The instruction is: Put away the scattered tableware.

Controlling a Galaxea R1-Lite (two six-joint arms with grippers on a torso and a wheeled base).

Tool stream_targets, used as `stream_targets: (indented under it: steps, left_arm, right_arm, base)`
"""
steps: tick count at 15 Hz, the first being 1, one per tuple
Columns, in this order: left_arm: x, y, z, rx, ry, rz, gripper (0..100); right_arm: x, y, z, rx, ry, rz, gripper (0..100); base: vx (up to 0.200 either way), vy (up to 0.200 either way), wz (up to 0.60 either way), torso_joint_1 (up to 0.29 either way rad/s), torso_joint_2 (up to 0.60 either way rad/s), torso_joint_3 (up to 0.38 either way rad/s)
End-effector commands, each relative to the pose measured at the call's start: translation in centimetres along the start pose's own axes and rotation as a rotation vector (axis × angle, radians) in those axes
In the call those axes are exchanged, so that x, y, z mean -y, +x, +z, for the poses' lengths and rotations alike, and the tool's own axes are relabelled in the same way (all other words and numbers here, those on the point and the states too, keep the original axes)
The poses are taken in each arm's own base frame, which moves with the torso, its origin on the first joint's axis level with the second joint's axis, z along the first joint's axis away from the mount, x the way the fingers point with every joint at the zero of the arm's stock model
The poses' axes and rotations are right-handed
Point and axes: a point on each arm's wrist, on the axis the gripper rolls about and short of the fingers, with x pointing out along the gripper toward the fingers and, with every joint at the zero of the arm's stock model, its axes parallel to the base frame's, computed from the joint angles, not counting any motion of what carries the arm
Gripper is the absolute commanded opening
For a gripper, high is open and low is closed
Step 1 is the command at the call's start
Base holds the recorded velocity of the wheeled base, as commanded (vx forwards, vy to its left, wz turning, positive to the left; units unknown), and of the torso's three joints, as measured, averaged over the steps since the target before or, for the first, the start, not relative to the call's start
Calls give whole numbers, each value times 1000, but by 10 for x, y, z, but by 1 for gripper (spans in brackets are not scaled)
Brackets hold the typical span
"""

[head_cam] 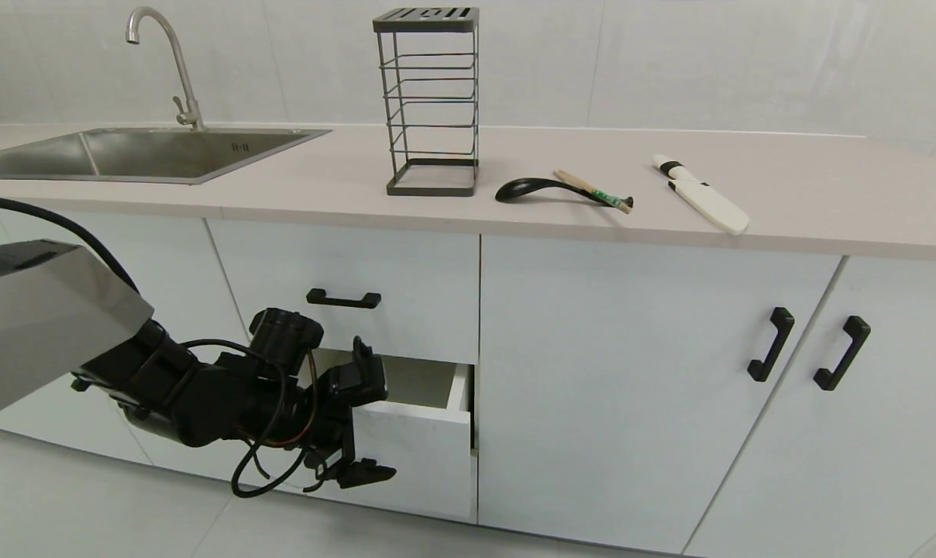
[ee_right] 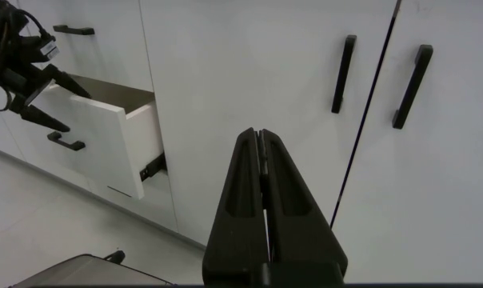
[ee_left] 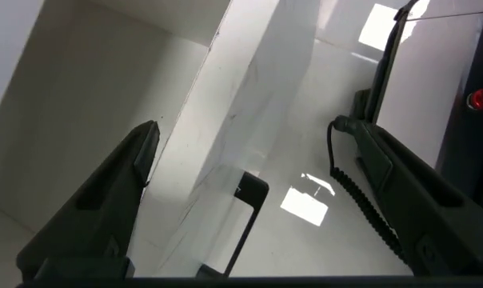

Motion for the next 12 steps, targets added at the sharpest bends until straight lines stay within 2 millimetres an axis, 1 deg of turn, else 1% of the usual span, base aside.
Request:
stream_targets:
  steps: [1,3,4,5,7,8,10,12]
  left_arm:
    - [9,0,-7,-21,-21,-27,100]
    - [13,-7,1,0,2,-23,100]
    - [17,-6,2,2,5,-35,100]
    - [23,-11,1,-1,2,-41,100]
    - [33,-13,-3,-15,-7,-63,100]
    - [36,-16,-1,-9,0,-59,100]
    - [49,-20,3,-4,14,-79,100]
    - [57,-24,2,-8,12,-92,100]
  right_arm:
    - [0,0,0,0,0,1,0]
    - [0,0,0,0,0,1,0]
    - [0,0,0,0,0,1,0]
    - [0,0,0,0,0,1,0]
    - [0,0,0,0,6,1,0]
    - [0,0,0,0,9,1,0]
    - [0,0,0,0,11,1,0]
    - [0,0,0,0,11,1,0]
  base:
    - [0,0,0,0,0,0]
    - [0,0,0,0,0,0]
    - [0,0,0,0,0,0]
    - [0,0,0,0,0,0]
    - [0,0,0,0,0,0]
    - [0,0,0,0,0,0]
    - [0,0,0,0,0,0]
    - [0,0,0,0,0,0]
